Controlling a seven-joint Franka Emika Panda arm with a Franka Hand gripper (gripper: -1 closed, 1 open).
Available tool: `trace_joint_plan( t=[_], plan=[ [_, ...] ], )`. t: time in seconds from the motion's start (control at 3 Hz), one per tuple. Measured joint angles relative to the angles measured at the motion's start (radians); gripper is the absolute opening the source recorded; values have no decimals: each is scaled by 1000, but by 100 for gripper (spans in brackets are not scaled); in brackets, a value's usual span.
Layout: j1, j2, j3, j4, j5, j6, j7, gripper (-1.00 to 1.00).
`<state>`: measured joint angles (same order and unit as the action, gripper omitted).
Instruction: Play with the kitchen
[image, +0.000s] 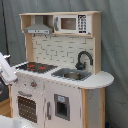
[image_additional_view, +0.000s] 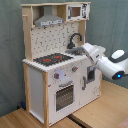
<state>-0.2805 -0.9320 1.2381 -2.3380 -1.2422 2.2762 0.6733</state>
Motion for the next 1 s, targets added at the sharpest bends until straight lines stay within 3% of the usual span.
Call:
trace_joint_plan(
  t=[0.67, 1.0],
  plan=[
    [-4, 3, -87, 90, 138, -116, -46, 100],
    [-35, 11, -105, 130, 224, -157, -45, 100]
  ],
)
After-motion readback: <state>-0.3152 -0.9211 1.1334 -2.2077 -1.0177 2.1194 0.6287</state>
